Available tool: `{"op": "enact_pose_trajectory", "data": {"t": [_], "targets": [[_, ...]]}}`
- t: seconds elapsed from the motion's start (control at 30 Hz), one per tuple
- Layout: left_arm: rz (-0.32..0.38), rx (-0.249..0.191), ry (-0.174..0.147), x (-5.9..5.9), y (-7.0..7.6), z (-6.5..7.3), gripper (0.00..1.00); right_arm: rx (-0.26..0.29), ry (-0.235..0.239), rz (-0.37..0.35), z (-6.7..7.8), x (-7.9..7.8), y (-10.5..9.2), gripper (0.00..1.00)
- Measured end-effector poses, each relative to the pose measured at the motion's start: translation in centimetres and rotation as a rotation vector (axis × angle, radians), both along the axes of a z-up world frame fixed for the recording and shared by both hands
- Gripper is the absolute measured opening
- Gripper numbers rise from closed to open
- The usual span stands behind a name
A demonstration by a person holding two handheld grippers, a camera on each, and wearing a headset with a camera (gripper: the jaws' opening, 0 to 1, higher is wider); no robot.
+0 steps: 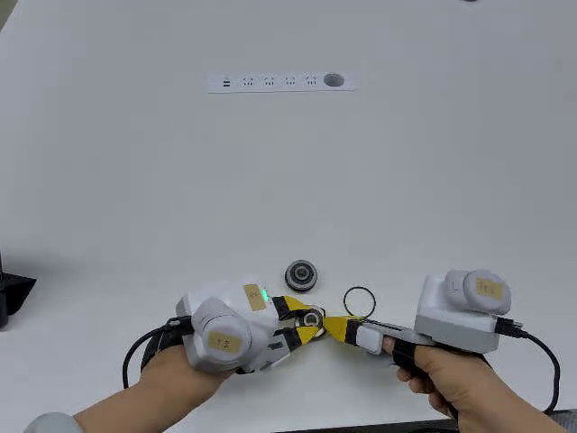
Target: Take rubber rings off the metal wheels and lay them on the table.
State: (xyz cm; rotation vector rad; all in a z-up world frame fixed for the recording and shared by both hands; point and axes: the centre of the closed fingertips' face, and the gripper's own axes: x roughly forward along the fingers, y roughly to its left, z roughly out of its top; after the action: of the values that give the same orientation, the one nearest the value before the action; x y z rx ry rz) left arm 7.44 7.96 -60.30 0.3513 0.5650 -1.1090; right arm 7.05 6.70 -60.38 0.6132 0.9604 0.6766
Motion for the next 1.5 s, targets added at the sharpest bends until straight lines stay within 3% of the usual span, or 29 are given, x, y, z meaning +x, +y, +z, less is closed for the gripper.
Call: {"op": "enact_pose_trajectory", "data": {"t": [0.3, 0.47, 0.9, 1.3, 1.5], "targets": [[0.001, 0.0, 0.0, 0.0, 0.0, 0.0, 0.12, 0.018, -0.004, 0.009, 0.5, 0.0, 0.6, 0.01], [-0.001, -0.001, -0.001, 0.1, 0.1, 0.0, 0.12, 0.072, -0.017, -0.007, 1.9, 0.5, 1.2, 0.02], [-0.006, 0.001, -0.003, 0.0, 0.0, 0.0, 0.13, 0.033, 0.005, -0.018, 0.8, 0.0, 0.0, 0.02], [-0.014, -0.011, -0.012, 0.0, 0.0, 0.2, 0.15, 0.016, 0.008, -0.026, 0.4, 0.0, 0.1, 0.02], [-0.01, -0.037, -0.024, 0.1, 0.3, 0.8, 0.19, 0.012, 0.009, -0.023, 0.3, 0.0, 0.0, 0.02]]}}
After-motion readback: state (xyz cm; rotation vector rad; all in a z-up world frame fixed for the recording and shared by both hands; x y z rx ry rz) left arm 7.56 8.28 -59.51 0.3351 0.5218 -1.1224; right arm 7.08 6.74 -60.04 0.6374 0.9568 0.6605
